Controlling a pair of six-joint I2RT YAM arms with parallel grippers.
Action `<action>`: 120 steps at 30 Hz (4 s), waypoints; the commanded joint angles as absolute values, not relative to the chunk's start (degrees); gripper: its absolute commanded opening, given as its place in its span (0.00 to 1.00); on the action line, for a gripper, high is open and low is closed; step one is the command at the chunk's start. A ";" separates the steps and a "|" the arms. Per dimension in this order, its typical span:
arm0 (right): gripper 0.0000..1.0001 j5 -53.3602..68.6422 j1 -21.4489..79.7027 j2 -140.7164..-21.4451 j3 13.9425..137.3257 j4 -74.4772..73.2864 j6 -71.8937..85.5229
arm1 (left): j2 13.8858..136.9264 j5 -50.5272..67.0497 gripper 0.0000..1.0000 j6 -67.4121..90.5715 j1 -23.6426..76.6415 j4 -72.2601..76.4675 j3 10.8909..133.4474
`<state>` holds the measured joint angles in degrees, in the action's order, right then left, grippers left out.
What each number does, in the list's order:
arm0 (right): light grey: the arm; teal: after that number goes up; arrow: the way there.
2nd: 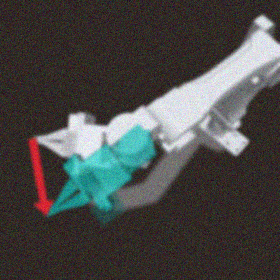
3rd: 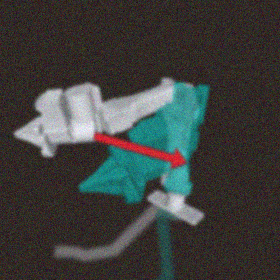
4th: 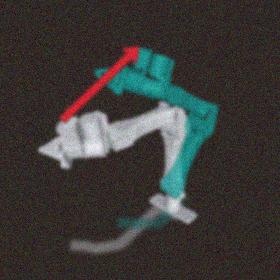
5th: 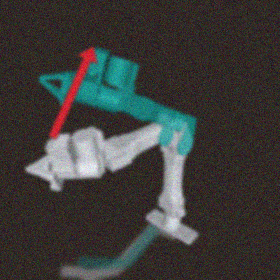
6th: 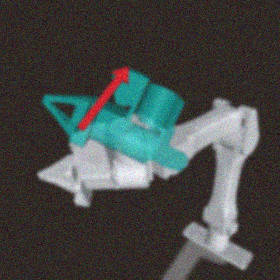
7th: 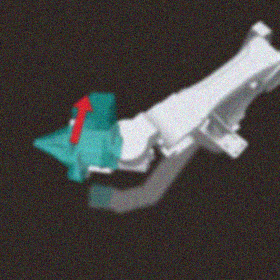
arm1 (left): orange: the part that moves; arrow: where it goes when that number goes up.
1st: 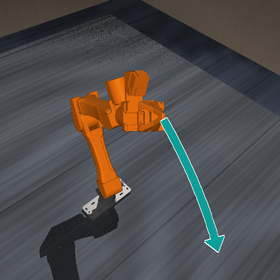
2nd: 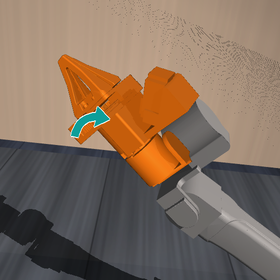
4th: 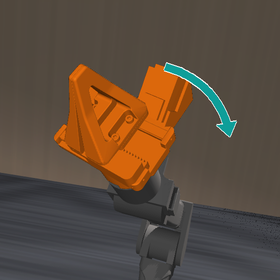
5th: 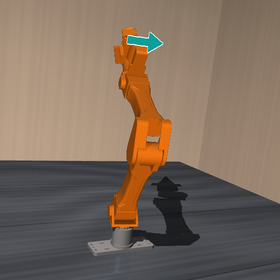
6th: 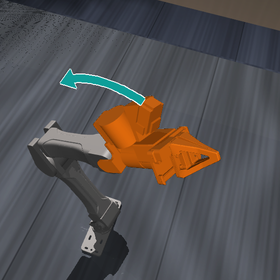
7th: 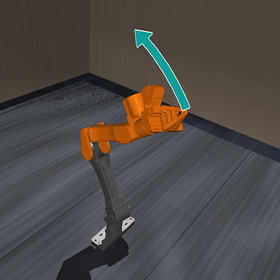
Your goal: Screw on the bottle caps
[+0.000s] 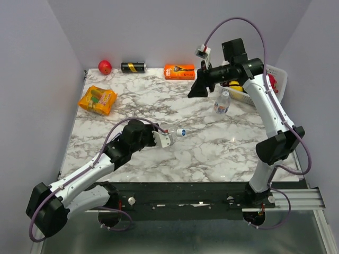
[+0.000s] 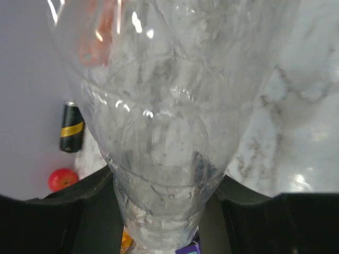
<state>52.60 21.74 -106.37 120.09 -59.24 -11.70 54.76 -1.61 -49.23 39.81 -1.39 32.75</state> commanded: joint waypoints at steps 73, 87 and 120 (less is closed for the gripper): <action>0.40 55.99 24.35 -110.48 118.54 -53.70 5.81 | 60.20 -12.86 0.00 -49.59 43.86 11.38 30.13; 0.69 49.59 31.80 -80.79 93.46 -67.42 -82.41 | 62.49 23.97 0.00 -35.51 40.44 -20.83 40.78; 0.37 41.84 39.99 -73.04 76.55 -58.10 -89.13 | 63.02 38.49 0.00 -32.87 35.51 -18.37 43.86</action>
<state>43.51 39.68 -71.92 76.42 -58.87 -92.42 63.79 35.18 -34.15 36.23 -20.82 43.40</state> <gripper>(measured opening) 0.391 0.544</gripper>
